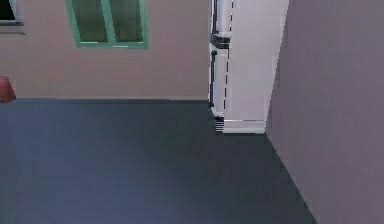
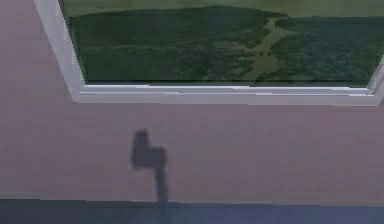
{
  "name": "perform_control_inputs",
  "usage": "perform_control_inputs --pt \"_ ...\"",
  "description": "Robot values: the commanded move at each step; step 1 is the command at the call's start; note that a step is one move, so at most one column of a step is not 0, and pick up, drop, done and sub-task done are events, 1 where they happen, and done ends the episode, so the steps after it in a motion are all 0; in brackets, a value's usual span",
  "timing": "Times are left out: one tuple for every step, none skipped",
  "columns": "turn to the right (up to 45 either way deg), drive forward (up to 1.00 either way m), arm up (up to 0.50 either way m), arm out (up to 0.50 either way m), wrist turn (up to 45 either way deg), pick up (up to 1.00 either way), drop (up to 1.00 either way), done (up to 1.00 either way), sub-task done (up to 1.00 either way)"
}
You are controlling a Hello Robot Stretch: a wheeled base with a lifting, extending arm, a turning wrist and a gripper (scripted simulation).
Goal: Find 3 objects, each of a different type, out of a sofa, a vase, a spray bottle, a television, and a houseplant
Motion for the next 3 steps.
perform_control_inputs --pt "-3.0 0.0 0.0 0.0 0.0 0.0 0.0 0.0 0.0" --pt "0.0 0.5 0.0 0.0 0.0 0.0 0.0 0.0 0.0" --pt "-42.0 0.0 0.0 0.0 0.0 0.0 0.0 0.0 0.0"
